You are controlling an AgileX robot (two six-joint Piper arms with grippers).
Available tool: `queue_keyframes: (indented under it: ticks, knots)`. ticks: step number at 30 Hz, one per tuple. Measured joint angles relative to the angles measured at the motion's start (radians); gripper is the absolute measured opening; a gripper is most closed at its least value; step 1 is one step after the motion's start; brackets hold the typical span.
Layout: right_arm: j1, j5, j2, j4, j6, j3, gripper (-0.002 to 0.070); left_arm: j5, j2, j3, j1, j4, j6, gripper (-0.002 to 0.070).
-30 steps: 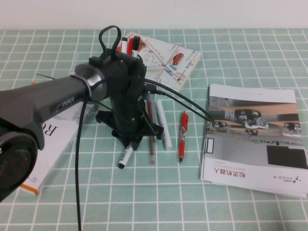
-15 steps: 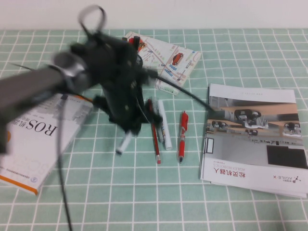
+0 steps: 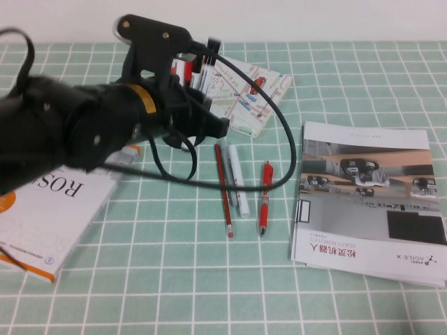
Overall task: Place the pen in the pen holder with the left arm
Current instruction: Place the pen onto the pen holder
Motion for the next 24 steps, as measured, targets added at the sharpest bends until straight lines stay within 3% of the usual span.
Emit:
queue_keyframes:
  ticks: [12, 19, 24]
  knots:
    - [0.000, 0.000, 0.000, 0.000, 0.000, 0.000, -0.0020, -0.630, 0.080, 0.078, 0.146, 0.002, -0.058, 0.0109]
    - [0.000, 0.000, 0.000, 0.000, 0.000, 0.000, -0.0020, -0.804, 0.225, 0.073, 0.205, 0.004, -0.105, 0.0109]
    - [0.000, 0.000, 0.000, 0.000, 0.000, 0.000, -0.0020, -0.801, 0.336, -0.014, 0.231, 0.067, -0.191, 0.0109]
